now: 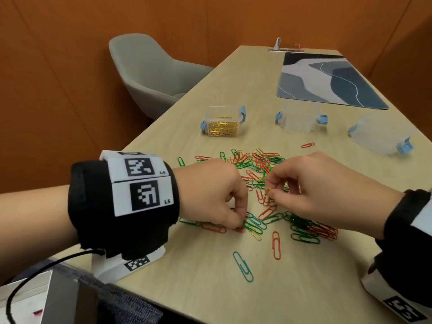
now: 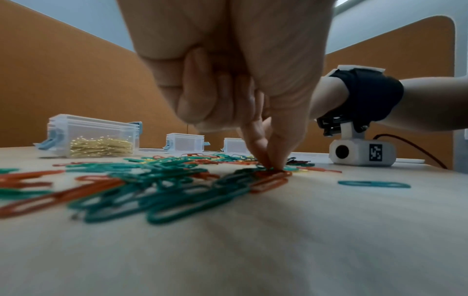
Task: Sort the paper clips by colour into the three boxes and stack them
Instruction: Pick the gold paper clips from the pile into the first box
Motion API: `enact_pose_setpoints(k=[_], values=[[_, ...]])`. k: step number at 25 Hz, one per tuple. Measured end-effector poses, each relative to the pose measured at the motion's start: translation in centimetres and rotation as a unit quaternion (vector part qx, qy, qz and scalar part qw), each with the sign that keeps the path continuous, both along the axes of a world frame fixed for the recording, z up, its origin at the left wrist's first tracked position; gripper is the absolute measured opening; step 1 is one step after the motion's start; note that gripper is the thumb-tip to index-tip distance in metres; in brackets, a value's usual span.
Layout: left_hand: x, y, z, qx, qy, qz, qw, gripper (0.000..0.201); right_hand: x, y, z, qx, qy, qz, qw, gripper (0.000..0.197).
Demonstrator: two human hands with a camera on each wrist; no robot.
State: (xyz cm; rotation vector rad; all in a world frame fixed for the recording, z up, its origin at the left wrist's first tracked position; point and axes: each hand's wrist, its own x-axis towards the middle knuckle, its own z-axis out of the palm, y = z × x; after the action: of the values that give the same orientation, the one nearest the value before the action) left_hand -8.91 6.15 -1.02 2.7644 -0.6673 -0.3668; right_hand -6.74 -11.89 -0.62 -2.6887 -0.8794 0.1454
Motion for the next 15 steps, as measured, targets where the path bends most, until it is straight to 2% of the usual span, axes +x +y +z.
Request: enact_pose_setpoints(k=[5, 7, 9, 12, 15], values=[[-0.2, 1.4, 0.1, 0.004, -0.042, 0.027, 0.999, 0.007, -0.2, -1.0, 0.2, -0.023, 0.007, -0.005, 1.0, 0.009], [-0.5, 1.1, 0.2, -0.039, -0.062, 0.001, 0.997, 0.008, -0.1, -1.1, 0.1, -0.026, 0.002, -0.007, 1.0, 0.012], [-0.7, 0.4, 0.2, -0.074, -0.044, -0.053, 0.995, 0.013, 0.0, -1.1, 0.0, -0.031, -0.006, -0.009, 0.999, 0.014], [-0.5, -0.6, 0.1, -0.037, -0.019, -0.117, 0.992, 0.018, 0.1, -1.0, -0.2, -0.029, -0.004, -0.017, 0.999, 0.014], [-0.4, -0.9, 0.1, 0.006, -0.019, -0.114, 0.993, 0.016, 0.6, -0.8, -0.1, -0.004, -0.02, -0.025, 0.999, 0.012]])
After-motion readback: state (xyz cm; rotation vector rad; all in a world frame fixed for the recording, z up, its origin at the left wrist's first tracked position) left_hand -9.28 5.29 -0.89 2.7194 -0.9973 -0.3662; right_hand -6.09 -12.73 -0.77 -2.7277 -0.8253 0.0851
